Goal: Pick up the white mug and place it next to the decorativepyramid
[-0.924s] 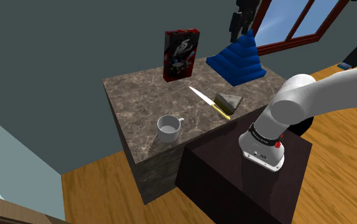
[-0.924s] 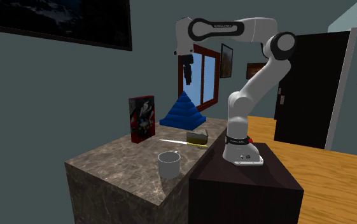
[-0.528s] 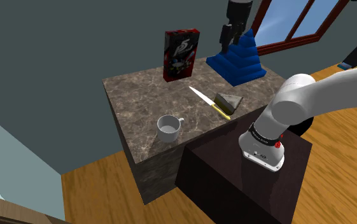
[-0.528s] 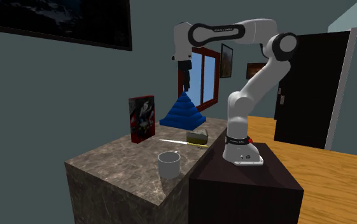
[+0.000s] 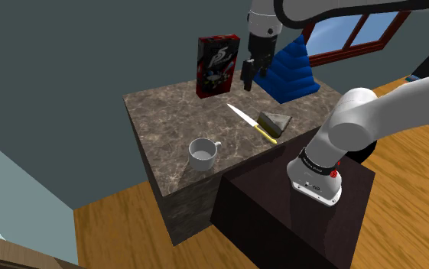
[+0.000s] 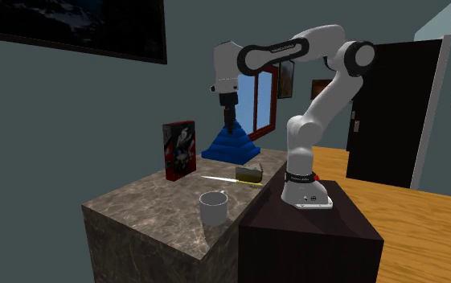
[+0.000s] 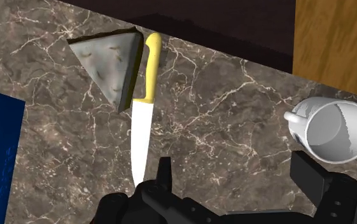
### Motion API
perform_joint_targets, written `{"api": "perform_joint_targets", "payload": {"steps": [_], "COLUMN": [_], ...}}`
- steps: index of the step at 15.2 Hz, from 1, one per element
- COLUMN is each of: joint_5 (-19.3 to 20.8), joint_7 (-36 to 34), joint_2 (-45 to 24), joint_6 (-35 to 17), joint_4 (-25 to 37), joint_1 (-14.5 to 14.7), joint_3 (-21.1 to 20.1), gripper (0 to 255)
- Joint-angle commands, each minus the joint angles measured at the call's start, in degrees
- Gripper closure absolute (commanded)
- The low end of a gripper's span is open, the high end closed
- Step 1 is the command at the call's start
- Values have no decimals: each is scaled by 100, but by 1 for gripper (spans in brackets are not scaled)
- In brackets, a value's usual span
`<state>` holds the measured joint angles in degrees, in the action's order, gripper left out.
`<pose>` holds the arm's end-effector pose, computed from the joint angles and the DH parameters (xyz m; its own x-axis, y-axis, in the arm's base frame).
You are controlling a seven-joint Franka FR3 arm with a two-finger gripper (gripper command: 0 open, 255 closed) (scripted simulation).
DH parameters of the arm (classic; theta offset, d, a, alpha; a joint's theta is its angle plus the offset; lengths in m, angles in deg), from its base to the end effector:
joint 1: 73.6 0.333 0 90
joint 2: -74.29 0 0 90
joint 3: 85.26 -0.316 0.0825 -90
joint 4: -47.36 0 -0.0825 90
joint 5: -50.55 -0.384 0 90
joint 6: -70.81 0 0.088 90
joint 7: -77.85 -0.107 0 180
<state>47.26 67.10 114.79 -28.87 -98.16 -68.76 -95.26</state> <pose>0.3160 0.0933 0.4884 0.9962 0.0086 -0.0866 0.0152 -0.9971 0.0751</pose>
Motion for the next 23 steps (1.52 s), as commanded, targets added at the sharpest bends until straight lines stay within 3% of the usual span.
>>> {"api": "perform_joint_targets", "payload": {"steps": [1, 8, 14, 19, 23], "joint_5": [-136, -535, -571, -191, 475], "joint_7": [-195, -959, -1700, -2498, -3319], "joint_2": [-167, -1048, -2124, -3212, -4194], "joint_6": [-298, -1410, -2374, -3100, -3555], "joint_4": [-102, -238, -45, 325, 760], "joint_1": [85, 367, 470, 469, 519], "joint_3": [-188, -950, -1623, -2141, -2416], "gripper": [0, 0, 0, 0, 0]}}
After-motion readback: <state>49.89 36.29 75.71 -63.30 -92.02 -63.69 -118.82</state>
